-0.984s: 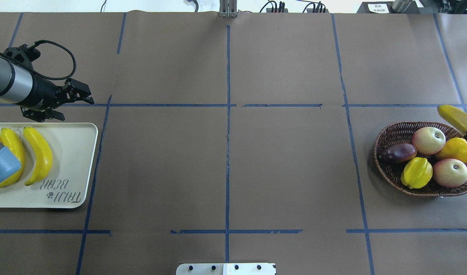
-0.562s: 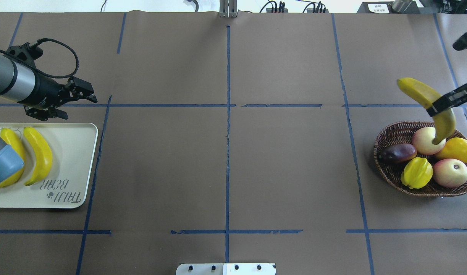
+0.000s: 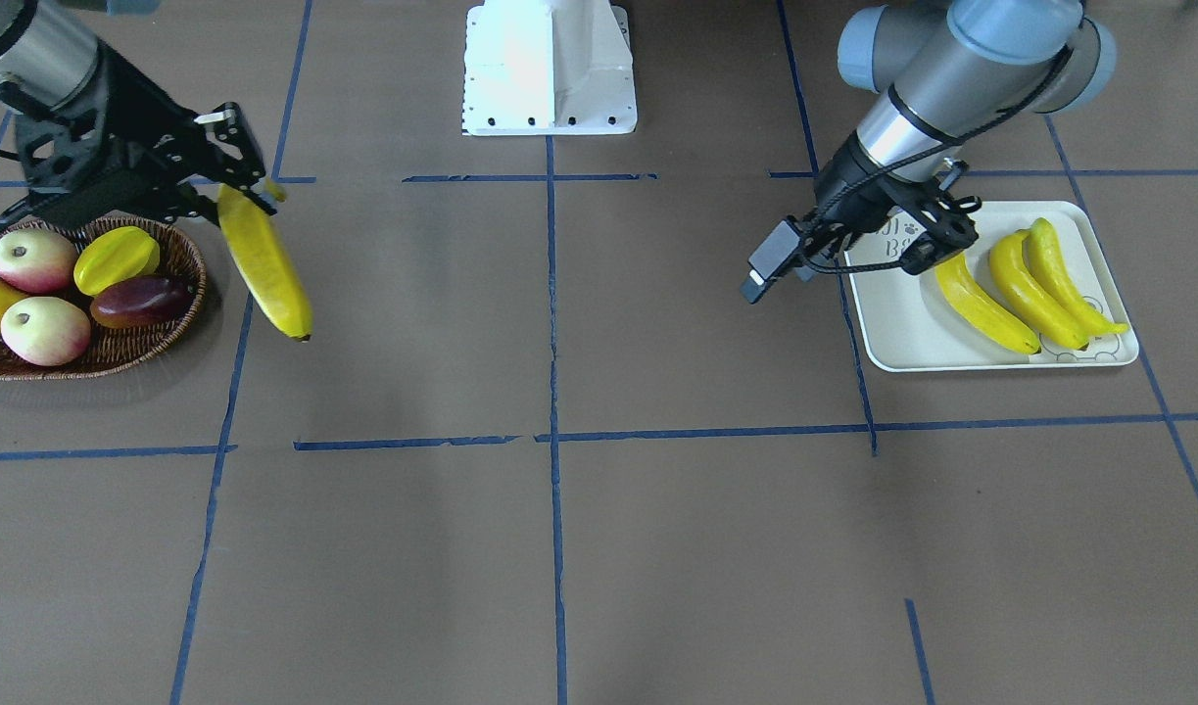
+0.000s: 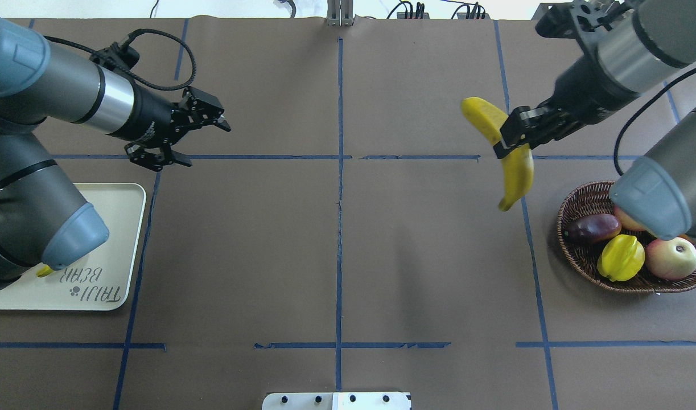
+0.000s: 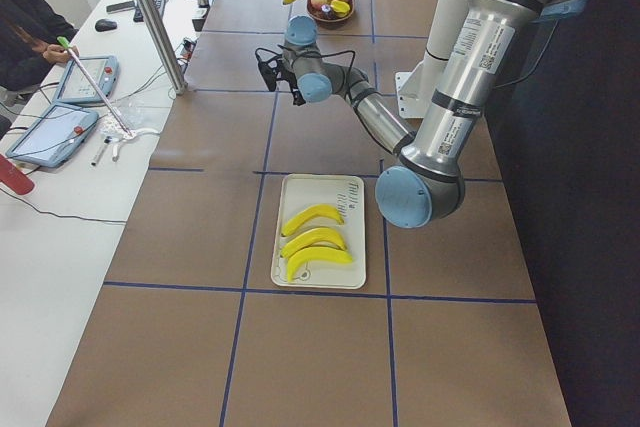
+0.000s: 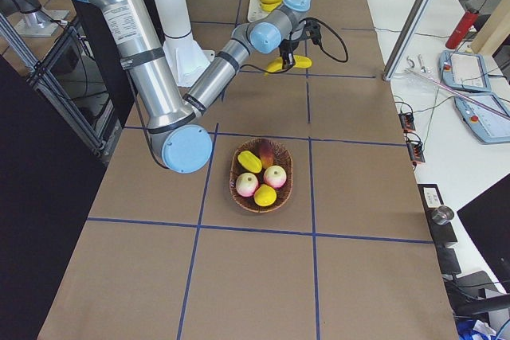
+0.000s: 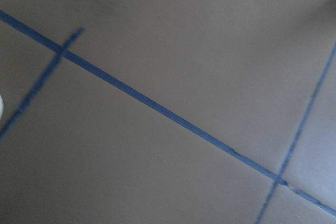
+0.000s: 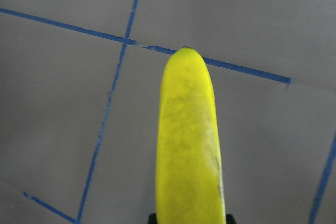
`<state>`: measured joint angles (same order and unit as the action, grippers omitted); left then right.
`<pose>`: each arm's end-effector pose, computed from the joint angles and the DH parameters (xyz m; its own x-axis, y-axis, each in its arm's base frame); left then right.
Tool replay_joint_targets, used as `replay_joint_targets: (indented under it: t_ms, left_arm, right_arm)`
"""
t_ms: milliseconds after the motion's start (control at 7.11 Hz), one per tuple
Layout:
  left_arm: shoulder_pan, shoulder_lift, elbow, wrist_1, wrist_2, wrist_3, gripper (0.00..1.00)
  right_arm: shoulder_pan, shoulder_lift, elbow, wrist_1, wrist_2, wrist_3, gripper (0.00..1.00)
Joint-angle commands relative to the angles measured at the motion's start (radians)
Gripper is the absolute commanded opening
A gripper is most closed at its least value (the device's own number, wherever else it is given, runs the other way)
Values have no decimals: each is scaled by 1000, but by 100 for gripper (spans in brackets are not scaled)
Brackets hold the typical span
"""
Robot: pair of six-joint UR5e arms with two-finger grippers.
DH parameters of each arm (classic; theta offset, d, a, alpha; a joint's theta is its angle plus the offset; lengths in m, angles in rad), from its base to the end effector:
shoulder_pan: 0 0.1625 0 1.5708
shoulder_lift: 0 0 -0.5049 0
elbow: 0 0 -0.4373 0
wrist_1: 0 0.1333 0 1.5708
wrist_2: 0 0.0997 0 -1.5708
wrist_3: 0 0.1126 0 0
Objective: Transfer all bananas from basket to plate
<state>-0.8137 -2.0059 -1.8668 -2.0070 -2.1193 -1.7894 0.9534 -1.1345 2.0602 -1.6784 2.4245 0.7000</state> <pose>0.4031 -0.5352 0.2744 0.2002 -0.4813 -0.8534 0.3424 0.8505 -0.3993 -0.3070 -0.5160 0.2485 0.4212 -0.2750 0.8643 0.1626 0.9604 0.2263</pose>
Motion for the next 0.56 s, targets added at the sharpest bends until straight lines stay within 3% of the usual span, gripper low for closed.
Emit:
replay_joint_targets:
  t_ms: [0, 422]
  left_arm:
    - [47, -57, 9, -149, 5, -125, 100]
    - [53, -118, 29, -259, 10, -209, 100]
  right_arm:
    - [-111, 112, 8, 3, -48, 131, 0]
    - [-238, 199, 14, 3, -183, 226, 0]
